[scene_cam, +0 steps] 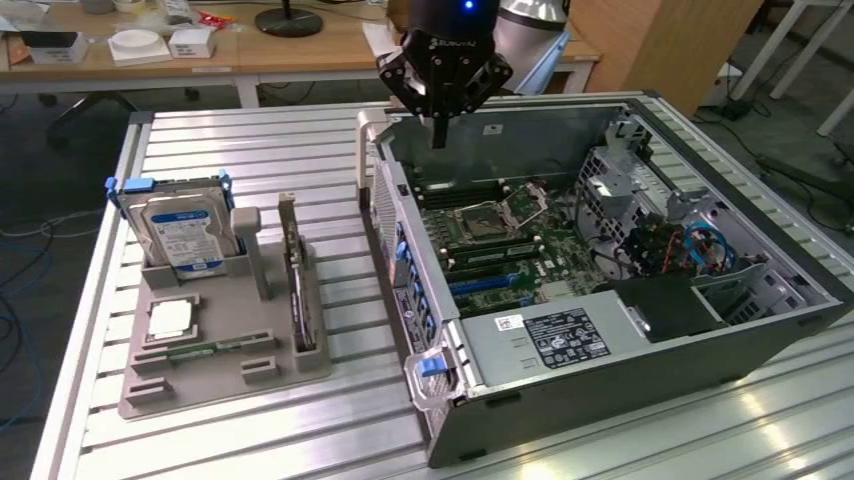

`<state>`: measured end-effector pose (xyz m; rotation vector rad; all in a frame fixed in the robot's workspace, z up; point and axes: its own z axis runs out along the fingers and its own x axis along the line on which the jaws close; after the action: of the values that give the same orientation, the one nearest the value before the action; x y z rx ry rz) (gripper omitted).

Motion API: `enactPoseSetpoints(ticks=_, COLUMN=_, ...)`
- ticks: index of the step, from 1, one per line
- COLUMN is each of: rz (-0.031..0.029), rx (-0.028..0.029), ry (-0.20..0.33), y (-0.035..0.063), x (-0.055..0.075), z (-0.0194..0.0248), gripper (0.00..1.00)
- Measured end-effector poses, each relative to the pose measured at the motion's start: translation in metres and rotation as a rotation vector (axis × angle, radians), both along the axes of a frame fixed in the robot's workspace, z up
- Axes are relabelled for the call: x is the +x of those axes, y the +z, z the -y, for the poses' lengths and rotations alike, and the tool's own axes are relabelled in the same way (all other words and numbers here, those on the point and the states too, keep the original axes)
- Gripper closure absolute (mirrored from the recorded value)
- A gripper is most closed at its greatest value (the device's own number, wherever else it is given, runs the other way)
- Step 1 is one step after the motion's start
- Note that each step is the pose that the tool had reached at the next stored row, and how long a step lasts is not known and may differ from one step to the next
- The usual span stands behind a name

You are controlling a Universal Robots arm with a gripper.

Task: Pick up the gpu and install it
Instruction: 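Reach for the gpu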

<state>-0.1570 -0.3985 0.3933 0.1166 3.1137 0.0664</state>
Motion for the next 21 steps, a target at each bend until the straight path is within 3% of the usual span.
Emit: enactPoseSetpoints(ticks=21, rz=0.0001, rx=0.0001, ry=0.000, y=-0.0001, x=-0.018, z=0.0000, gripper=0.90)
